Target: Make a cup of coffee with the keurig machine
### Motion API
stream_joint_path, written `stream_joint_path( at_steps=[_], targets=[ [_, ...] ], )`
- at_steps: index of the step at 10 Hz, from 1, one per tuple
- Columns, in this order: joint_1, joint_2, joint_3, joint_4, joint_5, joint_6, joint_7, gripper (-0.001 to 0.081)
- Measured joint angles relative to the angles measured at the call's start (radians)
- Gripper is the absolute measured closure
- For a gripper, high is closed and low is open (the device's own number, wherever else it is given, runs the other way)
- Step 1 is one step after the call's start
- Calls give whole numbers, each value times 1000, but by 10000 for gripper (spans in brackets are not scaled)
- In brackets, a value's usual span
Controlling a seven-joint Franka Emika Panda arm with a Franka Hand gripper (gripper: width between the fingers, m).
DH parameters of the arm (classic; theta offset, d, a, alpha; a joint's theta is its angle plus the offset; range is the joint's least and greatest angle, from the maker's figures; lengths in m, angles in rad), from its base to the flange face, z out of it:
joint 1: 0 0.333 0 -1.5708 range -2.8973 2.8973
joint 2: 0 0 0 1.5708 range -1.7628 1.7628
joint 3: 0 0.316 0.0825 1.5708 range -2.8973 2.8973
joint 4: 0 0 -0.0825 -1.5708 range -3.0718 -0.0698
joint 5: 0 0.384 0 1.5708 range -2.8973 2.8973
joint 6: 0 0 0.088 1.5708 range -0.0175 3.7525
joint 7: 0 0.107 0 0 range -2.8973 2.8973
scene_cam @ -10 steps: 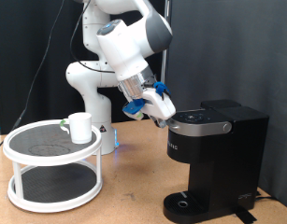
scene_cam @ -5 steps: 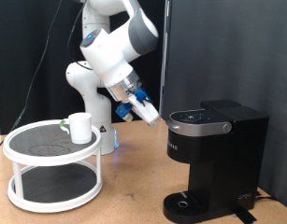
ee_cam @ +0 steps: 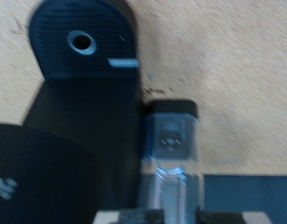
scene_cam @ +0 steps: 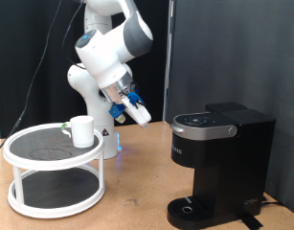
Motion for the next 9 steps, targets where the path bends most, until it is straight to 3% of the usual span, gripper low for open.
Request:
stream_joint_path(
  at_steps=[3,5,7,9],
  targets=[
    [-27,-90,-47,-17,-16,-138,33,806],
    [-66,-152,-50,-22,-83,-185,79,806],
    [-104,-197,-66,-5,-182,-307,94,806],
    [-124,-233,-94,9,-222,-390,83,806]
  ],
)
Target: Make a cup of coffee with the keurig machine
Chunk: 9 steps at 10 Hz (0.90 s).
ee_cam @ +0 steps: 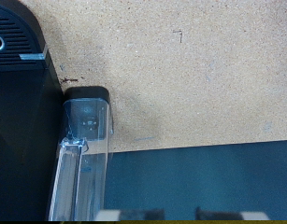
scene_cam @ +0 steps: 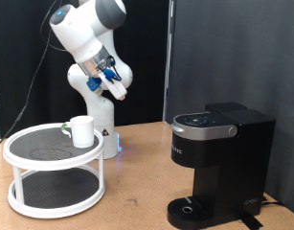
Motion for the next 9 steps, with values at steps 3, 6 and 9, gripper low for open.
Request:
stream_joint_path(
  at_steps=[3,6,9],
  targets=[
    [-13,-10,-17,-9,-1,12,-32,806],
    [-65,-59,-94,-16,-10,12,-137,806],
    [-123,-66,-169,-4,-99,-66,-168,806]
  ],
)
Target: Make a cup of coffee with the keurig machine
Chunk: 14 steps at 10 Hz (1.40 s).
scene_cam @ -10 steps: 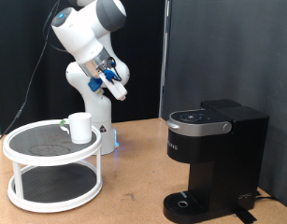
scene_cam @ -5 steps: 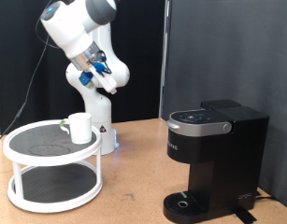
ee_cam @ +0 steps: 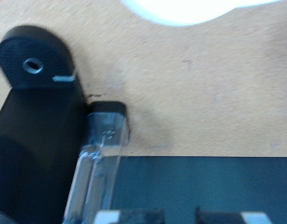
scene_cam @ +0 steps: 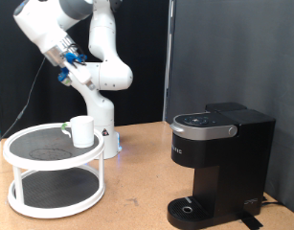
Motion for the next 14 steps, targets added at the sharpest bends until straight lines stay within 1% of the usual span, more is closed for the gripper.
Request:
stream_joint_path(
  at_steps=[1,2,3,4,6,7,9,11,14],
  targets=[
    [-23,7,-23,9,-28,-49,10,806],
    [-35,25,-38,23,-34,-84,18,806],
    [-34,25,-37,21,-34,-73,7,806],
    [-37,24,-36,19,-34,-66,27,806],
    [-63,10,-44,7,-8,-37,74,806],
    [-82,0,-55,0,13,-19,78,806],
    [-105,-24,-70,-22,32,57,65,806],
    [-108,-33,-74,-37,42,114,58,806],
    [-108,-33,-86,-40,55,126,57,806]
  ],
)
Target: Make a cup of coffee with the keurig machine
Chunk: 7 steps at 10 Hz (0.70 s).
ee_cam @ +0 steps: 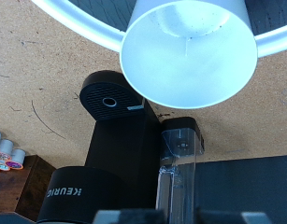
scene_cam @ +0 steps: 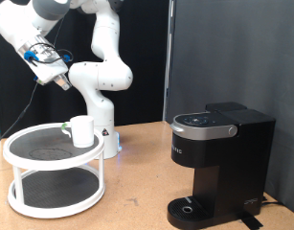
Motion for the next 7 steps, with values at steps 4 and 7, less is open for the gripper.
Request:
stream_joint_path(
  at_steps=[4,7],
  targets=[
    [-6,3,-9,-40,-59,31,-25,806],
    [-16,8,-10,-92,-74,114,-52,596]
  ],
)
